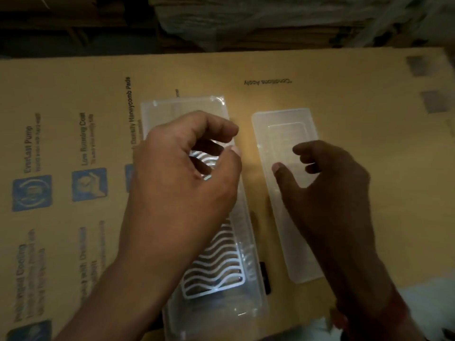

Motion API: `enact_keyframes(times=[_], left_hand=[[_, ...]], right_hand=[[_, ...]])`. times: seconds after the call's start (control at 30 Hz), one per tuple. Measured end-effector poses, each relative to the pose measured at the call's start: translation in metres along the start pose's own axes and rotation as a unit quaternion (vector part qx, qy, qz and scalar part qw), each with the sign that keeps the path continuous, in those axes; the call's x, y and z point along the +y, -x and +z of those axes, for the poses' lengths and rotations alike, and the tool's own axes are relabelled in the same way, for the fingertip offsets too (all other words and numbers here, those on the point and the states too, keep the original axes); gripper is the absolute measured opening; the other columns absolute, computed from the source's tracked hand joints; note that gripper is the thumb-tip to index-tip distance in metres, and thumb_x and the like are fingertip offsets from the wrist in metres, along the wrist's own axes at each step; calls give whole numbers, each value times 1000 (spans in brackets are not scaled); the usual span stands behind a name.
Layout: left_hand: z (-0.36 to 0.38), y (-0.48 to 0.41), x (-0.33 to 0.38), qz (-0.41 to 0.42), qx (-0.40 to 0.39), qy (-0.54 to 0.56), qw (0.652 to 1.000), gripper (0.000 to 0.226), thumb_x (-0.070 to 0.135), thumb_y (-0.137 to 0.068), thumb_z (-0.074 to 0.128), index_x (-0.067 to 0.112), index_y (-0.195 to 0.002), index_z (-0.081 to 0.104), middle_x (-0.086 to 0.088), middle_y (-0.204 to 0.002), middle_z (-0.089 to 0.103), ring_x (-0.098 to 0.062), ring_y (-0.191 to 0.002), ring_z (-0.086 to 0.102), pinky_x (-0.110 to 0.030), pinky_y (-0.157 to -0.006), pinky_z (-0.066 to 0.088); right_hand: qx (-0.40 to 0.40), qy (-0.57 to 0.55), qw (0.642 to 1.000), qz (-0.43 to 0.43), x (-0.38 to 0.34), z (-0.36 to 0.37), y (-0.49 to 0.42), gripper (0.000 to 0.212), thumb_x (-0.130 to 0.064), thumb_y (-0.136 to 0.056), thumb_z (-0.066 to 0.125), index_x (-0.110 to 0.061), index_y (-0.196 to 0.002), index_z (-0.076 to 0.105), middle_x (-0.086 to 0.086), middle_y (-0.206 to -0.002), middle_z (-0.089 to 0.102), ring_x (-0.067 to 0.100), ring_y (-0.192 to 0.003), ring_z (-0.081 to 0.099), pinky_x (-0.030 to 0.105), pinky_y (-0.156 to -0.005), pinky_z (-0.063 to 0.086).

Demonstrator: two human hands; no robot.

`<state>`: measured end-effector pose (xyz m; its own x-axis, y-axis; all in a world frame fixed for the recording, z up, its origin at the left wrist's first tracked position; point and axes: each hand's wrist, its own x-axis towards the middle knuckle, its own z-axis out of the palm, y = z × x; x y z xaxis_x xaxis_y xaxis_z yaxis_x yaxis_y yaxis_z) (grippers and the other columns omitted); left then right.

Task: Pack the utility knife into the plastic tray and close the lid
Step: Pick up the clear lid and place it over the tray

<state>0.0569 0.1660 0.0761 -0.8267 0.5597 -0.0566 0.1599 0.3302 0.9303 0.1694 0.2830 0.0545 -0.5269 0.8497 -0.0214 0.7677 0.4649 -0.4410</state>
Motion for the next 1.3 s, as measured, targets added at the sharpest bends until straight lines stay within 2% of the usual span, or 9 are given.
enact_keyframes(times=[0.07,0.13,0.2,0.27,0.43,0.73,0.93,1.17,1.3], left_hand=[[12,1,5,26,-8,-32,999,15,30,-81,65,36,-94,70,20,-84,68,1,-75,65,-5,-60,45],[24,2,9,46,-19,-56,997,16,28,-82,64,35,-96,69,22,-87,67,4,-75,63,-4,-59,42],[35,3,11,61,-32,-77,995,17,28,-83,64,33,-98,69,24,-90,65,7,-78,61,-5,-62,43],[44,4,12,67,-42,-88,993,18,28,-83,63,32,-99,70,25,-91,63,8,-79,60,-6,-64,45],[55,6,11,67,-53,-99,991,20,27,-83,63,29,-101,72,23,-95,65,6,-82,61,-9,-66,47],[46,4,8,59,-17,-109,992,18,25,-84,64,27,-100,71,20,-97,67,3,-84,63,-6,-64,44],[25,5,2,57,32,-113,991,28,23,-86,64,20,-113,70,8,-102,70,-1,-89,66,-6,-67,46],[-5,15,-12,17,100,-89,991,25,20,-88,66,20,-112,71,9,-104,72,1,-90,67,-7,-66,47],[-19,23,-14,2,120,-68,990,17,23,-91,62,34,-104,66,21,-95,67,6,-87,65,-7,-65,48]], right_hand=[[-50,37,998,27,19,9,-2,66,-38,-79,74,-17,-136,50,16,-128,56,33,-118,51,41,-95,41],[-122,86,986,77,30,14,-2,87,-50,-77,71,-25,-149,28,18,-152,31,38,-138,29,52,-107,32],[-164,125,973,101,39,19,0,97,-59,-75,67,-31,-152,14,19,-161,9,41,-145,11,60,-111,23],[-176,124,971,101,47,23,1,98,-63,-74,64,-34,-152,12,22,-161,4,43,-146,7,62,-112,20],[-170,110,976,85,51,26,3,98,-65,-73,62,-31,-152,14,23,-159,11,42,-144,13,58,-112,20],[-129,124,982,61,48,25,2,97,-69,-66,59,-28,-148,27,21,-149,32,40,-132,30,54,-100,33],[-50,57,996,48,21,10,11,92,-68,-59,65,-26,-137,40,17,-135,44,38,-122,39,54,-92,38],[-73,-3,997,10,-22,-5,39,94,-72,-58,63,-34,-139,34,11,-139,38,33,-127,33,56,-99,35],[-52,2,999,-8,-49,9,65,93,-73,-53,59,-30,-133,42,15,-135,45,37,-122,40,55,-91,39]])
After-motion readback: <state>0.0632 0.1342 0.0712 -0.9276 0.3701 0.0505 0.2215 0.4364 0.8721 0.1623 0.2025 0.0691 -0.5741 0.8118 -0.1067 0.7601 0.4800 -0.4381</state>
